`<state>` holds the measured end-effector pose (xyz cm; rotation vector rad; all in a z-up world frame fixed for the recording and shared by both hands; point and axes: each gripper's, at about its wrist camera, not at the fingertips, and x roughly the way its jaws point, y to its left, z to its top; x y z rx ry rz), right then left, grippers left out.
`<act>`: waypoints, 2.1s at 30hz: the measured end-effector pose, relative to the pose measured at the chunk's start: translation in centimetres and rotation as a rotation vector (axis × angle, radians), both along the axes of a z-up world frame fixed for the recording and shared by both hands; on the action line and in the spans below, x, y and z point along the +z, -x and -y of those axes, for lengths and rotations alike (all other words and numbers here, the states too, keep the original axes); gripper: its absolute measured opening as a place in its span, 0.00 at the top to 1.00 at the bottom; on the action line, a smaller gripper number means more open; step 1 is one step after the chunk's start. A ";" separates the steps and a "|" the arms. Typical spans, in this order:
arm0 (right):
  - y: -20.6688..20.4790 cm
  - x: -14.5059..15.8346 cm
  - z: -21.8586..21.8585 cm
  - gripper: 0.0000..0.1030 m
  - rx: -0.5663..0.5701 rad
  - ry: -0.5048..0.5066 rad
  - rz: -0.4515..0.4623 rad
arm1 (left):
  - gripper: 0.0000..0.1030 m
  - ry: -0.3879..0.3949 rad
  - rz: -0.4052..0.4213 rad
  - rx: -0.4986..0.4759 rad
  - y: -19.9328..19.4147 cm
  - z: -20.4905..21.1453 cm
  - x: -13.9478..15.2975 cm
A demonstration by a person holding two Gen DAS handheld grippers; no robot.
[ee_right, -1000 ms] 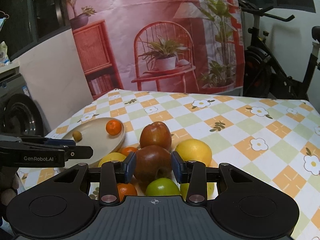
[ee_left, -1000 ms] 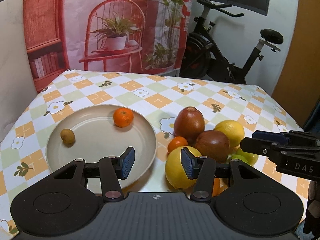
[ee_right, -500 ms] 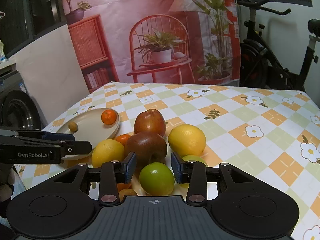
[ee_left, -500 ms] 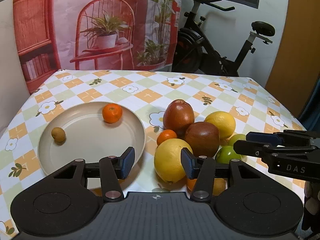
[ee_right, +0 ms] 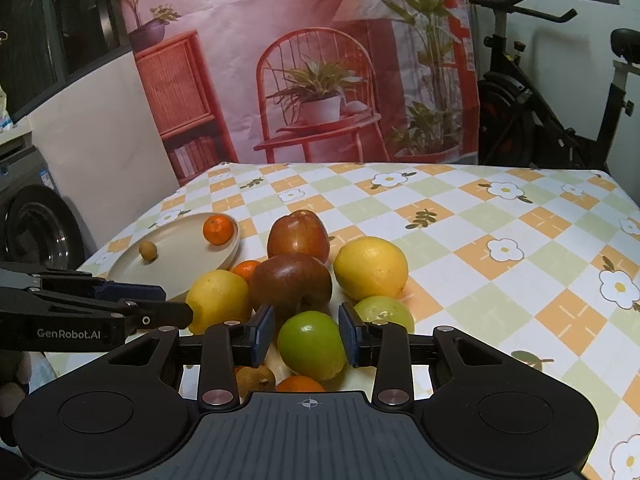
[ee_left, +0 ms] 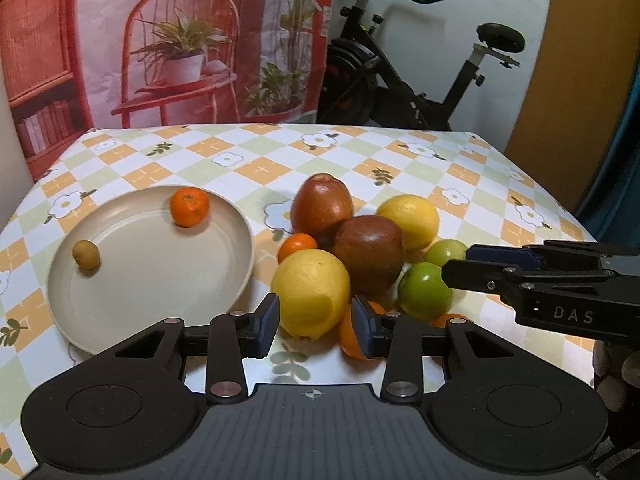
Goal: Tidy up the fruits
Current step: 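Move both open tools back over the fruit pile, then grasp an orange with the left tool while the right tool grasps a green apple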
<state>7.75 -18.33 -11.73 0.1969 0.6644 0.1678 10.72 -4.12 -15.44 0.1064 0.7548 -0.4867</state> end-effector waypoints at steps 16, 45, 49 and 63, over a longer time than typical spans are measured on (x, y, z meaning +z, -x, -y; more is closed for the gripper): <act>0.2 -0.2 0.6 0.68 -0.012 -0.009 -0.002 | 0.67 0.000 -0.051 -0.090 0.1 1.4 -0.9; 0.1 -0.8 1.2 0.68 -0.021 -0.024 -0.015 | 0.59 0.114 -0.233 -0.075 -3.1 2.2 -3.6; 0.1 -0.9 1.3 0.68 -0.024 -0.025 -0.019 | 0.59 0.120 -0.248 -0.078 -3.4 2.5 -3.9; -0.2 -1.1 0.4 0.67 0.019 0.019 -0.014 | 0.65 0.109 -0.189 -0.033 -2.6 1.2 -2.9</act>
